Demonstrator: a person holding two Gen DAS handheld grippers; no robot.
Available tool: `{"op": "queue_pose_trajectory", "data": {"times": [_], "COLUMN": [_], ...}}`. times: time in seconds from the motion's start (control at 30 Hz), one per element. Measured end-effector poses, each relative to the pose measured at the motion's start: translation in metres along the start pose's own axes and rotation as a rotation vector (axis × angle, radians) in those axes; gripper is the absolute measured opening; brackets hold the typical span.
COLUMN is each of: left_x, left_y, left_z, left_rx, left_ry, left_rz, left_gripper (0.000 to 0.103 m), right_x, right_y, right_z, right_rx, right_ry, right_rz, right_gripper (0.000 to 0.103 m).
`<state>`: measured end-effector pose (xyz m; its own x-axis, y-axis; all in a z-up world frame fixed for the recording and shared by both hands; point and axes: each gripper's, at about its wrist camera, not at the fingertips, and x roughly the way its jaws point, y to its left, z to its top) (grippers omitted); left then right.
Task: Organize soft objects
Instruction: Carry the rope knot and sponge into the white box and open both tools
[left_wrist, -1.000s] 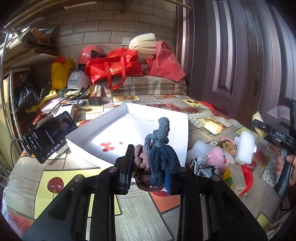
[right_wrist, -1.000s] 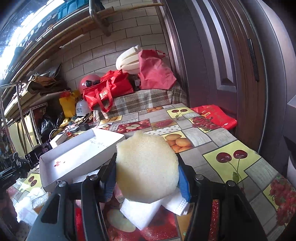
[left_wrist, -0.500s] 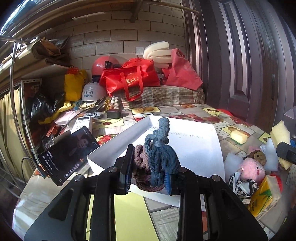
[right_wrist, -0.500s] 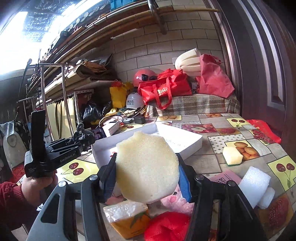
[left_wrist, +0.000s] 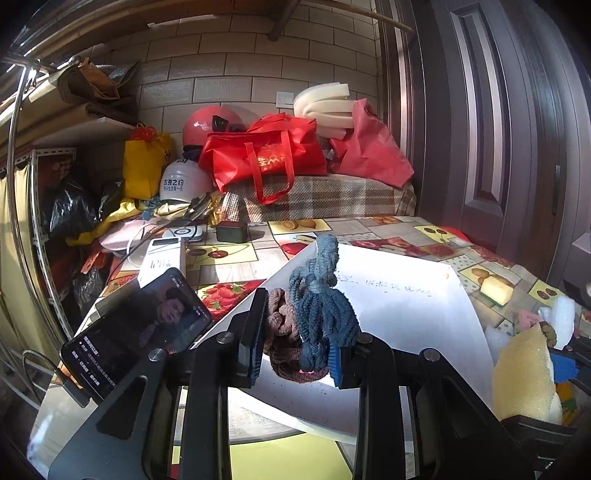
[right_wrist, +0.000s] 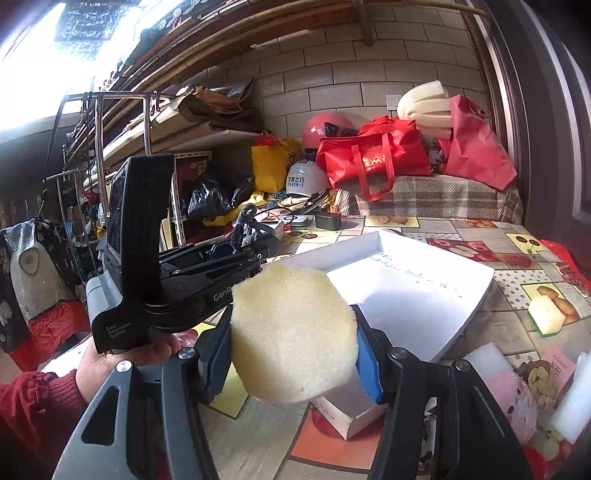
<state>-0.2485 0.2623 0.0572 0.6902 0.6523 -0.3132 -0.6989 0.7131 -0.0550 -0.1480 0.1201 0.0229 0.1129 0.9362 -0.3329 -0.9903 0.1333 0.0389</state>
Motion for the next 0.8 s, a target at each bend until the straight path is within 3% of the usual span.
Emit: {"op": "queue_pose_trajectory", "data": {"times": [0.27,0.47,0.53,0.57,0.6,0.67,0.8], "left_x": [0.029,0.052,0.051,0.050,0.050,0.048,0.043], "left_y": [-0.003,0.000,0.000,0.000,0.002,0.005,0.007], "left_z": [0.007,0.010,0.010,0.011,0.011,0.011,0.010], "left_rx": [0.029,0.014,0.010,0.007,0.000,-0.013,-0.027], "left_ry": [0.054,0.137,0.132,0.126,0.122,0.111,0.087], "left_rz": [-0.036,-0.082,-0.081,-0.072,-0.060,-0.044,-0.041], "left_gripper": [0.027,0.027,0.031,0.042,0.066,0.100,0.103], "right_x": [0.035,0.048,0.050,0.050,0.050,0.050,0.050], "right_y": [-0.015,-0.016,-0.018,-0.019,-0.022,-0.027,-0.030], "right_z": [0.009,0.010,0.011,0.010,0.010,0.010,0.013], "right_rx": [0.080,0.110,0.120,0.128,0.142,0.168,0.180], "right_ry": [0.016,0.060,0.074,0.080,0.083,0.092,0.095], "right_rz": [-0.187,-0.266,-0.286,-0.293,-0.304,-0.311,-0.314], "right_gripper": [0.059,0.062,0.066,0.073,0.083,0.085,0.086]}}
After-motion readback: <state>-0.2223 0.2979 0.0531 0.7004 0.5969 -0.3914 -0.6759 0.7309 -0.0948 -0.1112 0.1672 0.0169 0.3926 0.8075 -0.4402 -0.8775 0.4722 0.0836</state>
